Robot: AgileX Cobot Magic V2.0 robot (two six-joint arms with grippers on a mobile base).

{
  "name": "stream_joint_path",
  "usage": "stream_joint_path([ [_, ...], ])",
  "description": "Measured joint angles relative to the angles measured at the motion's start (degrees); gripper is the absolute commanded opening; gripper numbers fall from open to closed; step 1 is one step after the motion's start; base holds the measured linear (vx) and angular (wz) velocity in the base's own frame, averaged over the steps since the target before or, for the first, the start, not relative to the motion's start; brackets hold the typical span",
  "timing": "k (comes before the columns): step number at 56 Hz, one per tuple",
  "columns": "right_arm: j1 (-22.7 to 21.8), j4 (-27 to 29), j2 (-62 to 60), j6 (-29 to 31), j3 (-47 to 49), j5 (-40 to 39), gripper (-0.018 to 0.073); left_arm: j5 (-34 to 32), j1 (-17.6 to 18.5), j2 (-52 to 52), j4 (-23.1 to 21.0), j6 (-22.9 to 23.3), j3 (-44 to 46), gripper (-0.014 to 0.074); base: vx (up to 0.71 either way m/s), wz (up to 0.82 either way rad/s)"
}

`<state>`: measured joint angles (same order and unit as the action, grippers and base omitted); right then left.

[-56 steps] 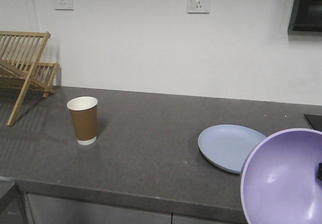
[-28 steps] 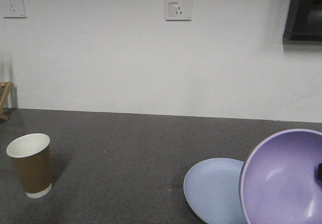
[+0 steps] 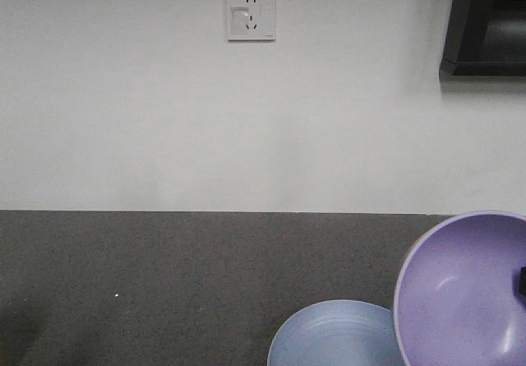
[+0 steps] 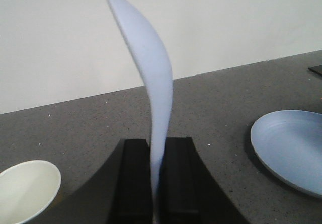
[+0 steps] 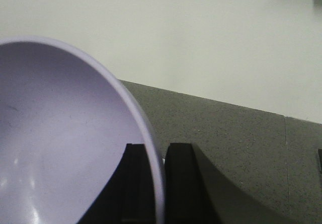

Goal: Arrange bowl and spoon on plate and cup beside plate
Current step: 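Drive holding spoon and bowl to the counter with the blue plate, then lower the bowl onto the blue plate and open the right gripper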

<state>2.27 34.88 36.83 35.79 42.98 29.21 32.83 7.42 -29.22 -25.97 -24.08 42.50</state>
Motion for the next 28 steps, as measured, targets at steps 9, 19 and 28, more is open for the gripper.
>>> stream_joint_path([
  [9,0.0,0.0,0.0,0.0,0.0,0.0,-0.0009,0.0,0.0,0.0,0.0,0.0,0.0,0.0000,0.04,-0.05],
  [19,0.0,0.0,0.0,0.0,0.0,0.0,-0.0009,0.0,0.0,0.0,0.0,0.0,0.0,0.0000,0.00,-0.01],
  [28,0.0,0.0,0.0,0.0,0.0,0.0,-0.0009,0.0,0.0,0.0,0.0,0.0,0.0,0.0000,0.00,0.01],
])
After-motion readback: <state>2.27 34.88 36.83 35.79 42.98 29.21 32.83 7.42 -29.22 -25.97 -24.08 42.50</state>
